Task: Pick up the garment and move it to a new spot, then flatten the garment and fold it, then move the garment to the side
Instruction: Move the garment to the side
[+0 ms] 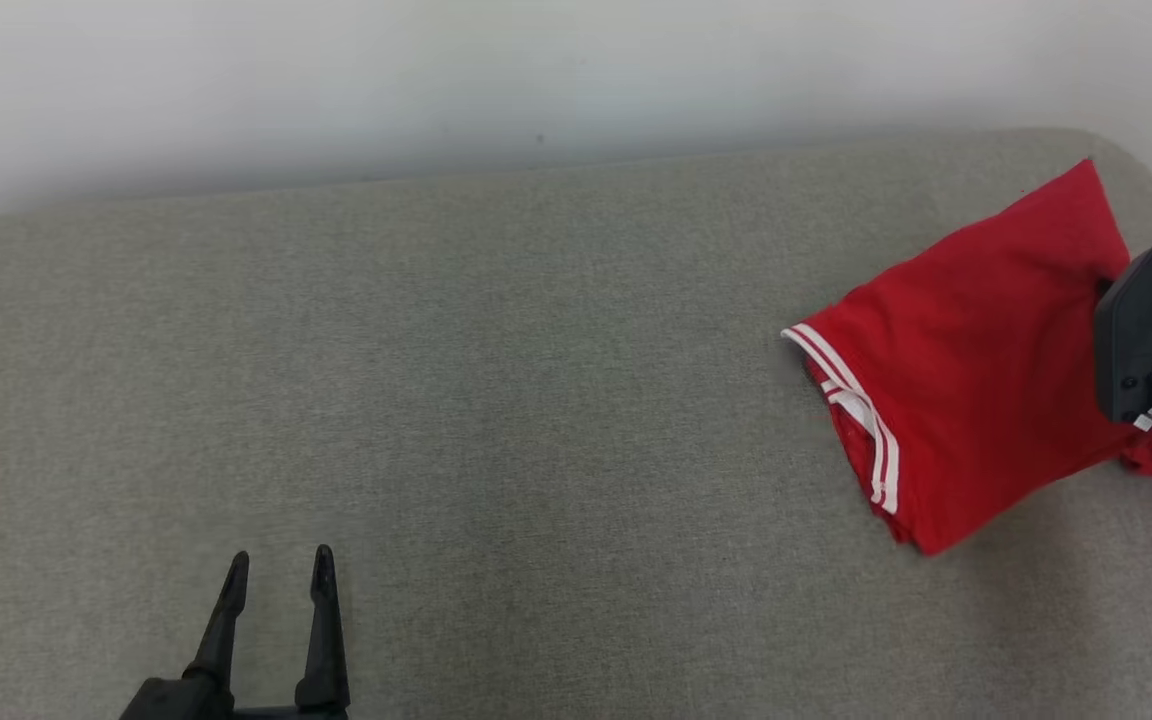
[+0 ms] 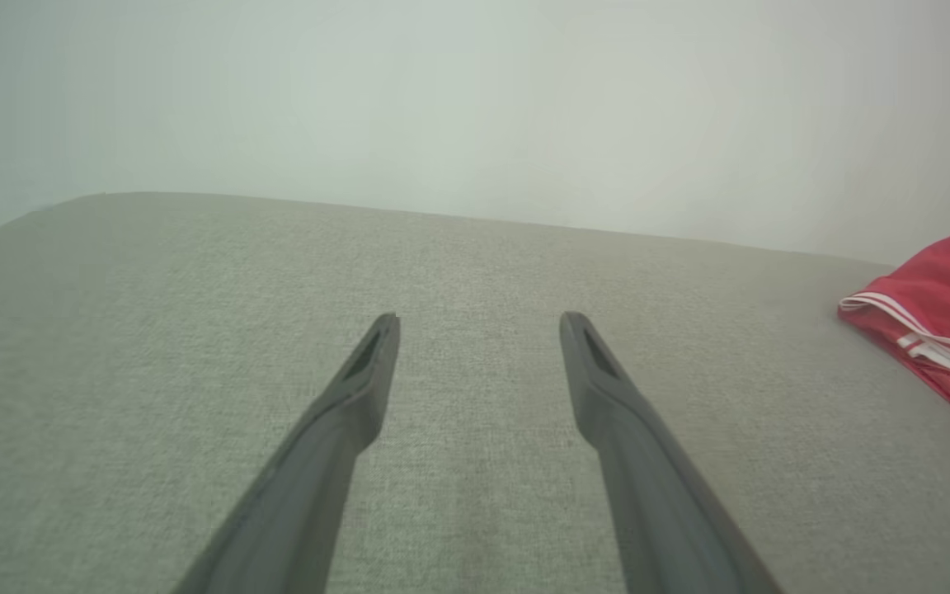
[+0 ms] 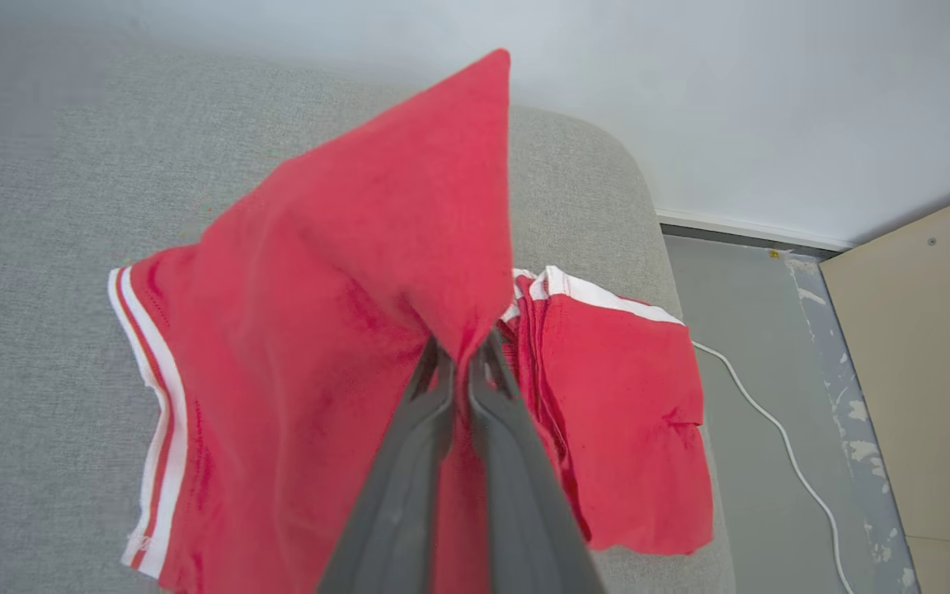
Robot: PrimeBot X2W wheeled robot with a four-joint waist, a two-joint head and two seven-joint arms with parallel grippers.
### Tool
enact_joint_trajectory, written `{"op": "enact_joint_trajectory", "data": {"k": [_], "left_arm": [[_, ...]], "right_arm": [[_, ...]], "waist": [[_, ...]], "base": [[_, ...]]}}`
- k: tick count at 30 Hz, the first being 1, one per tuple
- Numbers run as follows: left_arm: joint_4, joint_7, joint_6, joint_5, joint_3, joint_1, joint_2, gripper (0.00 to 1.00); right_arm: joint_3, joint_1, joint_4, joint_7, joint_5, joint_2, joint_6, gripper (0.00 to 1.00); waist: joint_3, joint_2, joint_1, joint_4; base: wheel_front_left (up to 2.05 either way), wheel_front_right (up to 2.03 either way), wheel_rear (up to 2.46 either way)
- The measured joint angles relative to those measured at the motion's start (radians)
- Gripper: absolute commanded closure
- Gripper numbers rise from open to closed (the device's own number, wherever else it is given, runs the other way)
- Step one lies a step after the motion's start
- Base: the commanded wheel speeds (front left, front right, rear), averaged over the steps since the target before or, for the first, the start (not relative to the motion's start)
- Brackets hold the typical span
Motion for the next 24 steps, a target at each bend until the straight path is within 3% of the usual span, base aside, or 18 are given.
{"op": "enact_joint_trajectory", "data": {"k": [10,16,24], "left_arm": [[-0.003,0.000,-0.022,0.039,0.002,-0.037,-0.001,0.00],[-0.016,0.000,-0.039,0.072,0.011,-0.059,0.001,0.00],[-0.043,0.000,-0.054,0.104,0.002,-0.102,0.013,0.00]], "right_arm": [[0.007,-0.039,-0.011,-0.022,-0.018,-0.081,0.000,1.00],[0.020,-0.080,0.029,-0.098,-0.038,-0.135,0.000,1.00],[-0.062,-0.109,0.126,-0.192,-0.124,-0.153,0.000,1.00]], "waist": [[0.070,0.0000,-0.0001,-0.092],[0.121,-0.0001,-0.0001,-0.128],[0.197,-0.0001,-0.0001,-0.153]], "base": [[0.00,0.00,0.00],[0.00,0.00,0.00],[0.00,0.00,0.00]]}}
